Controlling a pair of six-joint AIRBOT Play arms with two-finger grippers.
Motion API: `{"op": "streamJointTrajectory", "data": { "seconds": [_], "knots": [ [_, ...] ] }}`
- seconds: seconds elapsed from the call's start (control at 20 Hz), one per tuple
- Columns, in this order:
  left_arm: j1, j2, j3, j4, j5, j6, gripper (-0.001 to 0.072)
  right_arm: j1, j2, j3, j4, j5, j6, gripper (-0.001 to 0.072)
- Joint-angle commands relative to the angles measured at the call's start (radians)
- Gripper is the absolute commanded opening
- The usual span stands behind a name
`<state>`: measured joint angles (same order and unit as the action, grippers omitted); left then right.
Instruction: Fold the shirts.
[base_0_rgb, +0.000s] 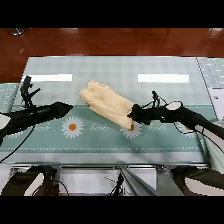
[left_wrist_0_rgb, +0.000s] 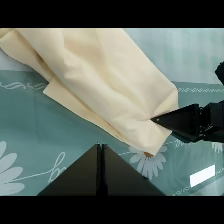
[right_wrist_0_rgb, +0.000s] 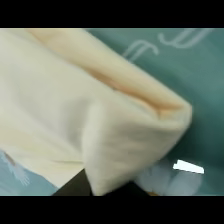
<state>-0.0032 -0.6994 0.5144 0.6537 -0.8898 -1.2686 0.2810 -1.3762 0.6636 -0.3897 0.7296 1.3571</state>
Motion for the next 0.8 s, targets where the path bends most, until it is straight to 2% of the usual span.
{"op": "streamJointTrajectory", "data": {
  "seconds": [0.0, 0.15, 0.5, 0.75],
  "knots": [
    [-0.003, 0.0, 0.0, 0.0, 0.001, 0.0, 0.0027, 0.0, -0.036, 0.142, 0.012, 0.092, -0.119, 0.0022],
    [-0.003, 0.0, 0.0, 0.0, 0.001, 0.0, 0.0027, -0.001, -0.035, 0.384, -0.06, 0.208, -0.116, 0.0022],
    [-0.003, 0.0, 0.0, 0.0, -0.012, 0.0, 0.0027, -0.119, -0.034, 0.941, -0.25, 0.434, 0.085, 0.0022],
    [-0.003, 0.0, 0.0, 0.0, -0.069, 0.0, 0.0028, -0.372, 0.043, 1.067, -0.319, 0.602, 0.19, 0.0022]
  ]
}}
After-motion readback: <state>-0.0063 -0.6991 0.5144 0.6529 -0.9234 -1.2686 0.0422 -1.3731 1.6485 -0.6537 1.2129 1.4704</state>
